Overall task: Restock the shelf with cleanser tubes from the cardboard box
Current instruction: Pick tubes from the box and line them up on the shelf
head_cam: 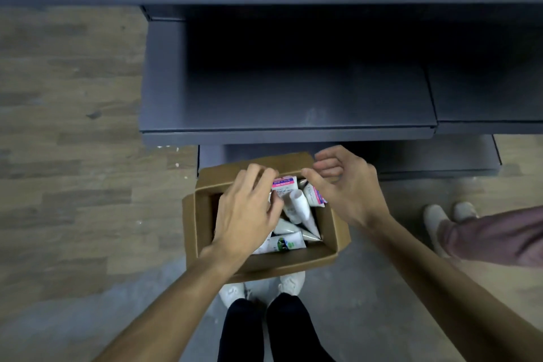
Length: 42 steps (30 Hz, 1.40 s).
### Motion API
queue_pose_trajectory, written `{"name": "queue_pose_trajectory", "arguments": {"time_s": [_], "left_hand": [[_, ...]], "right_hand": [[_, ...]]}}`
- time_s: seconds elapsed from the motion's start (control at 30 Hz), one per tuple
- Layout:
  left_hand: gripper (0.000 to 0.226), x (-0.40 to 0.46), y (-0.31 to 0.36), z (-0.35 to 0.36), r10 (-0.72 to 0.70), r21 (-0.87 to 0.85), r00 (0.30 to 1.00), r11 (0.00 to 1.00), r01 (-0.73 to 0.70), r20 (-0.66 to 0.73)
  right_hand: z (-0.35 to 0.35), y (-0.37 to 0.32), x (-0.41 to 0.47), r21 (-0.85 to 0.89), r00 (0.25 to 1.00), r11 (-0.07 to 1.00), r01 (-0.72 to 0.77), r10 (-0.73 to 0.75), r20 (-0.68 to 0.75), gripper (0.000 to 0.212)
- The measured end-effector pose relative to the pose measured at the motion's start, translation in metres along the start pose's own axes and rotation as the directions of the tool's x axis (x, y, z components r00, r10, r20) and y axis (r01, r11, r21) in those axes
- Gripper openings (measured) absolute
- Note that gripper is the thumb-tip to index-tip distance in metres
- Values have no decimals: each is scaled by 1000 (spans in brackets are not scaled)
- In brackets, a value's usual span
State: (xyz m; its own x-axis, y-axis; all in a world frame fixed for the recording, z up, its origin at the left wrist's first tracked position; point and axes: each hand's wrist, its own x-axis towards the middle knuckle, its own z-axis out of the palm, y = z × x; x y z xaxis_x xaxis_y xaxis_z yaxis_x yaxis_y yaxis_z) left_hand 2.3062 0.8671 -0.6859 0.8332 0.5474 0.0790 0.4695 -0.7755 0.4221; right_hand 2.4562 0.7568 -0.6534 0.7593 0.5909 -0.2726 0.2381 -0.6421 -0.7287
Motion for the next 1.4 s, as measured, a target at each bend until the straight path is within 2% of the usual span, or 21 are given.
{"name": "queue_pose_trajectory", "arguments": {"time_s": [0.17,0.37,0.47,0.67,0.73,0.83,1.0,1.07,1.17,1.27,1.4], "left_hand": [[19,-16,-21,35,-21,73,997,997,15,73],[24,-38,-51,67,-65,143,981,989,38,185],[23,-43,-63,80,-63,160,975,987,28,215],[25,-44,-76,106,-127,196,964,977,82,234],[33,-42,-80,115,-203,233,943,962,142,264],[49,-36,-93,130,-332,297,875,926,232,353],[59,-23,-116,161,-365,324,830,916,238,422],[52,-21,-121,173,-370,360,834,905,226,408],[35,-22,-119,188,-372,406,876,884,233,307],[35,-28,-117,201,-391,433,881,865,253,267],[31,-31,-117,212,-404,459,896,842,284,186]], "right_hand": [[29,39,-1,-125,997,991,-48,54,49,31],[64,67,-4,-372,985,928,26,41,170,37],[75,80,2,-428,967,904,12,99,235,44],[94,97,5,-567,940,823,-10,201,275,51],[100,100,3,-626,936,778,49,183,301,55],[108,104,1,-698,930,689,195,96,354,54],[115,115,6,-717,942,660,224,40,332,49],[118,119,9,-695,946,682,228,15,324,46],[122,124,14,-678,943,692,248,-13,332,44],[127,128,16,-706,947,657,264,-38,319,45],[130,132,17,-779,954,556,290,-100,283,48]]}}
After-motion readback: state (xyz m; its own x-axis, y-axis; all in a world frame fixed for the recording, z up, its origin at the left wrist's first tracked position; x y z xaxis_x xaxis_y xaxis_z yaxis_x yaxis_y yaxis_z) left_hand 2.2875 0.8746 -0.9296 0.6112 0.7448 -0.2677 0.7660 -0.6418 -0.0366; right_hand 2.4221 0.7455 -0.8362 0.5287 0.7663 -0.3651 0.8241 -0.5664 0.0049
